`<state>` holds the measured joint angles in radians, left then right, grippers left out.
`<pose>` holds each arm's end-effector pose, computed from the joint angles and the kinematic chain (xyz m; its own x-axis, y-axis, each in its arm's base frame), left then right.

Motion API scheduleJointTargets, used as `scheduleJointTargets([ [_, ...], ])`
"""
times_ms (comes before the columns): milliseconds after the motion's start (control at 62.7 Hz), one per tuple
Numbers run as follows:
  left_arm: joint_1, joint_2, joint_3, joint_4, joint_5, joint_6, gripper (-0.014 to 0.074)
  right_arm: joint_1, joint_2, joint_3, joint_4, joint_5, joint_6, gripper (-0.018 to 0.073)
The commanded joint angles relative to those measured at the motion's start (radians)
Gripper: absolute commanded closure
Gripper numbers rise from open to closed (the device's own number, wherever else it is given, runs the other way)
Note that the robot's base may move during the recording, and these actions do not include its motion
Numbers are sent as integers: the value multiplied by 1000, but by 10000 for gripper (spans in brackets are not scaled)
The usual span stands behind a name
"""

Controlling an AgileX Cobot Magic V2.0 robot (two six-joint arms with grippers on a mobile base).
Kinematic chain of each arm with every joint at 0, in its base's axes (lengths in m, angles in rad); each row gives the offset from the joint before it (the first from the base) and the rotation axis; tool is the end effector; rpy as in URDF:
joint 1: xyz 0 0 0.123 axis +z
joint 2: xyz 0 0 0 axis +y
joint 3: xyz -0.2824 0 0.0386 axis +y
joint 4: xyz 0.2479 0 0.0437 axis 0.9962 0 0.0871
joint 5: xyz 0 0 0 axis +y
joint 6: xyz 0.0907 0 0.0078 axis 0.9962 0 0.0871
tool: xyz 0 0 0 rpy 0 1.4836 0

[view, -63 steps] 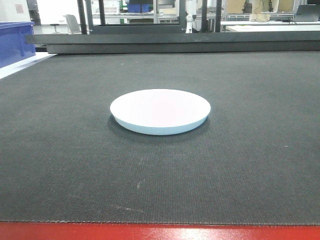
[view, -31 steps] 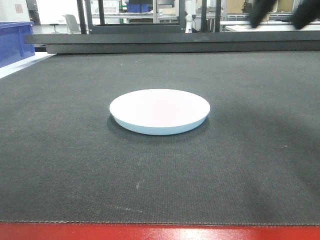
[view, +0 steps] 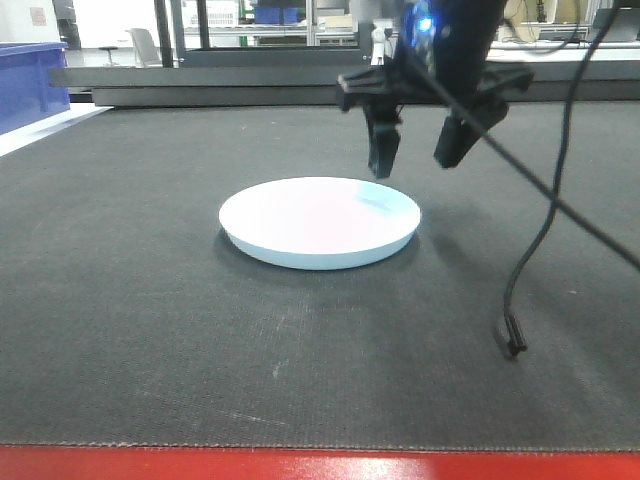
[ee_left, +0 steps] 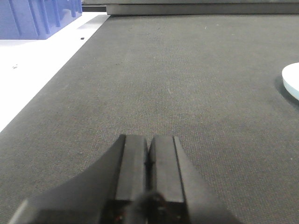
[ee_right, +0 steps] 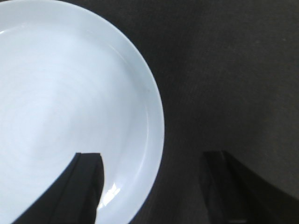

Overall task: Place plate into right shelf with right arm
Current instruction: 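Lower the right gripper onto the white plate's rim and close it, then tilt and lift the white plate up off the table with the right gripper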

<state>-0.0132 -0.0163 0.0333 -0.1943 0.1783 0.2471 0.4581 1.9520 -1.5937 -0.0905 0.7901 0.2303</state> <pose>0.0560 -0.0039 0.1868 -0.1018 0.0571 -0.9932 0.0530 0.9972 0.0519 0.3907 0.1861 0.2455 -0.8397 -0.2296 -0.4921 -0.2778 0.9603 0.0259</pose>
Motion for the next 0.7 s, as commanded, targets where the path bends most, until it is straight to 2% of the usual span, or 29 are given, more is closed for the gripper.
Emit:
scheduleJointTargets([
  [0, -7, -11, 7, -8, -83, -3, 643, 0, -32, -36, -27, -68, 2, 28],
  [112, -7, -11, 7, -8, -83, -3, 643, 0, -10, -36, -32, -94, 2, 40],
  [335, -7, -11, 7, -8, -83, -3, 643, -1, 29, -36, -37, -111, 1, 214],
  [574, -7, -11, 7, -8, -83, -3, 643, -1, 59, -36, -55, -120, 1, 292],
  [622, -7, -11, 7, -8, -83, -3, 643, -1, 59, -36, -57, -124, 1, 347],
  [686, -7, -11, 7, -8, -83, -3, 643, -1, 59, -36, -57, -132, 1, 463],
])
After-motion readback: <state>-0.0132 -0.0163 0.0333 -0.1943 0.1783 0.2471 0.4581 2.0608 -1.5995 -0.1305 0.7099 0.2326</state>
